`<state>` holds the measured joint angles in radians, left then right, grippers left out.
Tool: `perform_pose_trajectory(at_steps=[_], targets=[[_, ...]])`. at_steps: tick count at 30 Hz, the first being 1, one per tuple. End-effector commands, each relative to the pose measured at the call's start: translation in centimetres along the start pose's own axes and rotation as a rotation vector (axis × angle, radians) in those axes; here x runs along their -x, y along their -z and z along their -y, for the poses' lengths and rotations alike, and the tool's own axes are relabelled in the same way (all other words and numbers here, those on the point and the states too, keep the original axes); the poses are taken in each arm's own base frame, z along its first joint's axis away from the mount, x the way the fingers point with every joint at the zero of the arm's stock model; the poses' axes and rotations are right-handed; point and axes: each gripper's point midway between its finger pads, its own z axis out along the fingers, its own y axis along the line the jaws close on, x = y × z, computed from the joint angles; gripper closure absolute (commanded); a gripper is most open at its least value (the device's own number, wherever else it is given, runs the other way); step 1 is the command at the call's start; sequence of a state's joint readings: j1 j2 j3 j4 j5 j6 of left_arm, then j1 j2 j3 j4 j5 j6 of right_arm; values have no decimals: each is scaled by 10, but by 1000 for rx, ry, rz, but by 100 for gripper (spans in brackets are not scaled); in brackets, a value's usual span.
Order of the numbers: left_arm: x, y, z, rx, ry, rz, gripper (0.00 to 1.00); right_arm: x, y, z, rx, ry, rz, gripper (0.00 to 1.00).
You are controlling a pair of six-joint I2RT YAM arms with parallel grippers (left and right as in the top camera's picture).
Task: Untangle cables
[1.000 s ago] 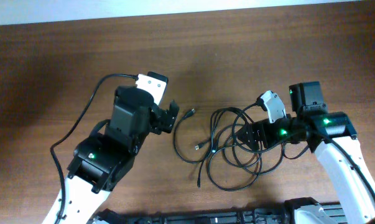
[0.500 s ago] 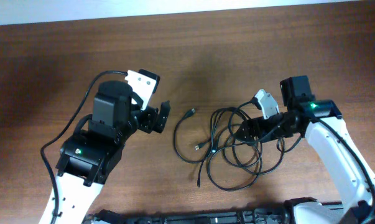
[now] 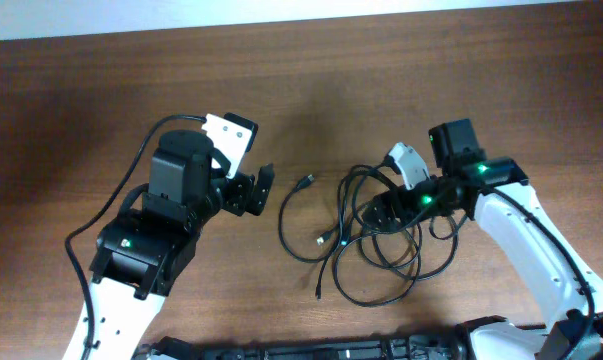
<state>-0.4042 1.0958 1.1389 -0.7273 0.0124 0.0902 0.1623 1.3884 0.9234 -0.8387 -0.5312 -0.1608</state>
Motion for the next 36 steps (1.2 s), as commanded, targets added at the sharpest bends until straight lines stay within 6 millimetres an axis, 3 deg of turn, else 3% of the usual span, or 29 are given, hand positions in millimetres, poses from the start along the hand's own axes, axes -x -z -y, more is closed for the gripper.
perform_pose_trajectory(at_steps=[1, 4, 7, 10, 13, 15, 20, 26, 36], targets=[[5, 4, 0, -9, -13, 16, 1, -4, -13, -6, 12, 26, -33, 20], [5, 4, 0, -9, -13, 16, 1, -5, -17, -8, 20, 21, -47, 39], [5, 4, 0, -9, -13, 16, 1, -5, -17, -8, 20, 22, -44, 68], [5, 4, 0, -9, -13, 16, 1, -3, -17, -8, 18, -29, -37, 86], [5, 4, 0, -9, -13, 16, 1, 1, -15, -13, 43, -52, -27, 96], [5, 4, 0, -9, -13, 16, 1, 7, -12, -20, 74, -43, -9, 96], [5, 4, 0, -9, -13, 16, 1, 46, 23, -51, 154, 26, 100, 96], [5, 4, 0, -9, -13, 16, 1, 101, 99, -93, 179, 95, 252, 96], [5, 4, 0, -9, -13, 16, 1, 153, 227, -163, 172, 307, 540, 96]])
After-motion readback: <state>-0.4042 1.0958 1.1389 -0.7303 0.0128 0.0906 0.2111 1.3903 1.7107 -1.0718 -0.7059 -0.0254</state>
